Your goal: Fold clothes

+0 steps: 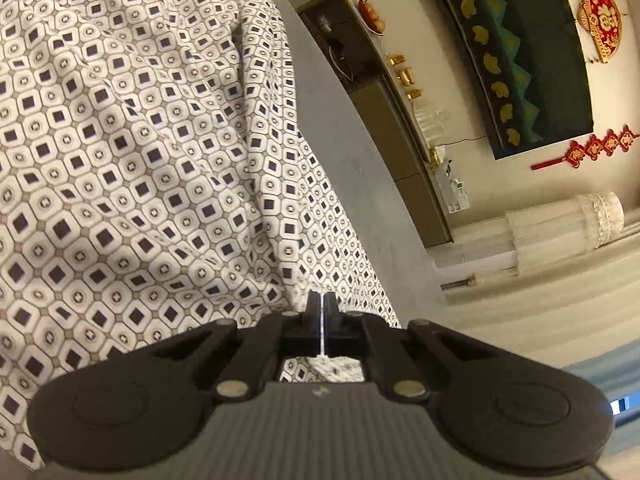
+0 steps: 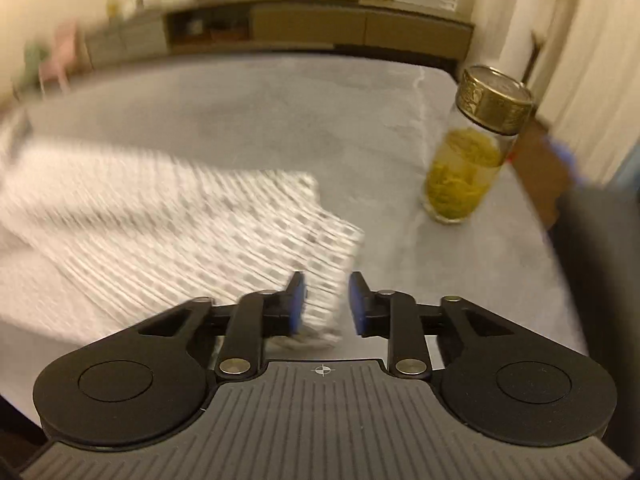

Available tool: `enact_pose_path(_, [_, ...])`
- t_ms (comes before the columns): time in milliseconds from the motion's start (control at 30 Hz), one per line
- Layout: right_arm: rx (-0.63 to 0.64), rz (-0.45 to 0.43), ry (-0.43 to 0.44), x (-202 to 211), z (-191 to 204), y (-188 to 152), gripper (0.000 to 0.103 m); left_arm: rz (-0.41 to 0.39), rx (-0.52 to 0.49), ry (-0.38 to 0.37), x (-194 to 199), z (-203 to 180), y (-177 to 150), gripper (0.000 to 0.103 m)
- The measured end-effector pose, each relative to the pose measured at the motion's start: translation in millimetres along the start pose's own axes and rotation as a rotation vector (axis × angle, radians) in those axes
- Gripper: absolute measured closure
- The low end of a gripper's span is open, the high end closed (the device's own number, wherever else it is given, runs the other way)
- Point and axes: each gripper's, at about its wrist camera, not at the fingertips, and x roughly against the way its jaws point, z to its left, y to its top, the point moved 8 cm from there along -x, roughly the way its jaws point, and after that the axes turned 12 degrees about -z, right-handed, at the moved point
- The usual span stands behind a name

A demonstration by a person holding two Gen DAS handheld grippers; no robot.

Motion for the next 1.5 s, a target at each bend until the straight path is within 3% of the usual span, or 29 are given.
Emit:
enact_pose_path(33, [0.012, -0.011, 0.035, 5.1, 10.9, 4.5, 0.062, 0.009, 0.0, -0.007, -2.1, -0.5, -1.3, 0.102])
enact_pose_path(100, [0.168, 0.007, 0.102, 10.4, 48.6, 6.2, 0.05, 0.034, -0.007, -0.021, -8.8, -3.6, -5.7, 0.102])
enact_pose_path(167, [0.344, 0.055, 0.155, 12.1, 81.4, -3.6, 0.029, 0.043, -0.013, -0.015, -14.2, -3.9, -8.6, 0.102])
enact_pose_path(233, [0.485, 0.142, 0.177, 6.7, 99.0, -19.5, 0.024, 0.045, -0.02, -0.012, -19.4, -6.2, -9.7, 0.102])
enact_pose_path(267, [0.496, 0.191, 0.167, 2.1, 97.1, -26.2, 0.024, 0.044, -0.023, -0.013, -21.8, -8.3, -9.4, 0.102])
enact_pose_path(333, [0.348, 0.238, 0.119, -4.8, 71.4, -29.6, 0.027, 0.043, -0.026, -0.038, -23.3, -14.4, -9.3, 0.102])
enact_pose_path(400, [0.07, 0.249, 0.085, -7.8, 33.1, -31.3, 0.03, 0.046, -0.031, -0.056, -26.6, -19.5, -9.8, 0.102])
enact_pose_path(467, [-0.171, 0.274, 0.078, -6.4, 1.5, -46.1, 0.038, 0.058, -0.027, -0.064, -31.6, -19.7, -13.6, 0.102])
enact_pose_path(633, [-0.435, 0.311, 0.125, -5.8, -18.3, -77.0, 0.048, 0.08, -0.015, -0.064, -47.1, -17.0, -20.4, 0.102])
enact_pose_path(667, [-0.46, 0.308, 0.14, -7.0, -17.0, -79.2, 0.06, 0.08, -0.016, -0.061, -49.2, -16.7, -20.2, 0.102])
enact_pose_path(700, [-0.462, 0.303, 0.14, -9.0, -15.3, -79.8, 0.069, 0.081, -0.017, -0.058, -51.4, -16.6, -19.8, 0.102])
enact_pose_path(733, [-0.449, 0.294, 0.133, -10.4, -14.4, -77.3, 0.096, 0.079, -0.021, -0.059, -53.8, -17.6, -18.4, 0.102])
enact_pose_path(767, [-0.424, 0.27, 0.127, -11.0, -13.8, -70.1, 0.1, 0.072, -0.032, -0.059, -55.4, -19.0, -15.5, 0.102])
enact_pose_path(900, [-0.225, 0.078, 0.16, 1.6, 12.3, -5.1, 0.103, -0.007, -0.047, -0.138, -35.8, -37.7, 12.8, 0.103])
enact_pose_path(1000, [-0.09, -0.14, 0.22, 38.5, 35.8, 65.5, 0.103, -0.109, -0.081, -0.199, 9.4, -51.2, 37.5, 0.103])
enact_pose_path(1067, [-0.032, -0.223, 0.246, 60.0, 45.3, 94.5, 0.103, -0.148, -0.071, -0.201, 35.0, -42.0, 42.1, 0.103])
enact_pose_path(1133, [-0.023, -0.207, 0.243, 61.2, 41.2, 95.8, 0.103, -0.123, -0.078, -0.164, 39.9, -26.9, 29.3, 0.103])
enact_pose_path(1267, [-0.11, -0.004, 0.135, 9.8, 2.5, 34.3, 0.103, 0.004, -0.053, -0.052, 11.3, 8.6, -10.6, 0.1])
enact_pose_path(1367, [-0.257, 0.078, 0.098, -21.4, -24.0, -9.5, 0.103, -0.001, -0.079, 0.018, -2.8, 12.5, -16.1, 0.082])
enact_pose_path(1467, [-0.379, 0.058, 0.177, -21.9, -23.6, -17.7, 0.103, -0.011, -0.092, 0.065, -15.6, 8.1, -15.2, 0.064])
enact_pose_path(1500, [-0.402, 0.054, 0.204, -22.5, -20.9, -17.3, 0.103, -0.005, -0.087, 0.077, -20.5, 6.8, -15.8, 0.063])
